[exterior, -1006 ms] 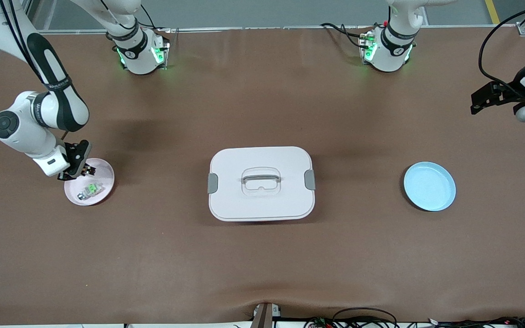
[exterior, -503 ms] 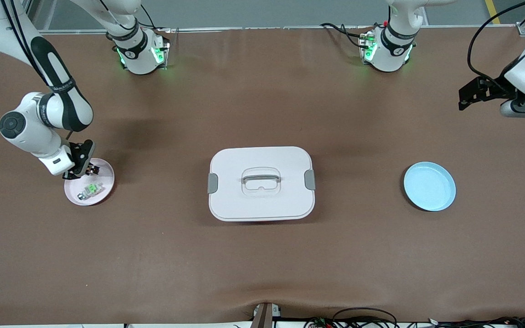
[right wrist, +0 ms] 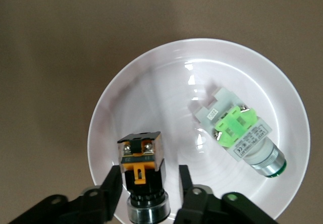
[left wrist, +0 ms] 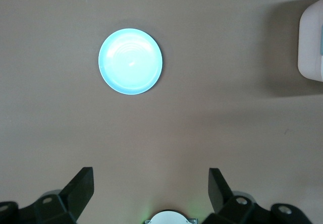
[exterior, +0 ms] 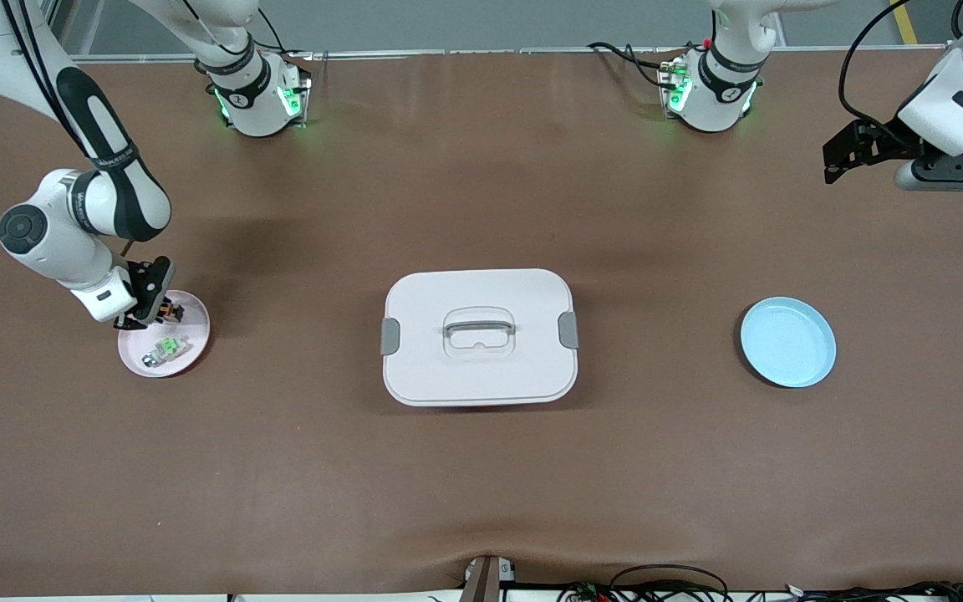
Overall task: Transfer orange switch to right arm and place
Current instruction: 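Lower the switch onto the pink plate and open the right gripper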
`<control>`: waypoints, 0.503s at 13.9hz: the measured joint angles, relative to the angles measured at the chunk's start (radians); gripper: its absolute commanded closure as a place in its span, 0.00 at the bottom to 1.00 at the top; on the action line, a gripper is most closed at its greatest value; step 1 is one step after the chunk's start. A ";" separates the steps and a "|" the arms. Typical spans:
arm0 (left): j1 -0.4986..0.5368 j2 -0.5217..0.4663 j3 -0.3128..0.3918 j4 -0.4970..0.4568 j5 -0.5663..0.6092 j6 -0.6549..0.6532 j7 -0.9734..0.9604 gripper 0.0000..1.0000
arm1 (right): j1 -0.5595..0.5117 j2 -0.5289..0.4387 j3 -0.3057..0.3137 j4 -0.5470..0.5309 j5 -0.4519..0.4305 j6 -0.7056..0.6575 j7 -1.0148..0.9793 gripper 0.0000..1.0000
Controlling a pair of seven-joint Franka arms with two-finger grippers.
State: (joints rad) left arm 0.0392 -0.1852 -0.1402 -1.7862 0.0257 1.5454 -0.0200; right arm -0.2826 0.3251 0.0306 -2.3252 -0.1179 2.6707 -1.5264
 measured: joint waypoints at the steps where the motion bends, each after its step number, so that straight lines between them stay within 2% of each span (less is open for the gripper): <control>1: 0.000 -0.008 0.000 -0.010 0.000 0.000 0.000 0.00 | 0.000 0.000 0.000 0.000 0.000 0.002 0.000 0.00; 7: 0.000 -0.093 0.000 -0.072 0.000 0.000 0.000 0.00 | 0.000 -0.006 0.001 0.021 0.000 -0.005 0.000 0.00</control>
State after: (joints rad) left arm 0.0393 -0.2783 -0.1402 -1.8584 0.0257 1.5453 -0.0201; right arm -0.2828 0.3193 0.0313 -2.3045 -0.1180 2.6657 -1.5262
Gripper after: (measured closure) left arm 0.000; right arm 0.000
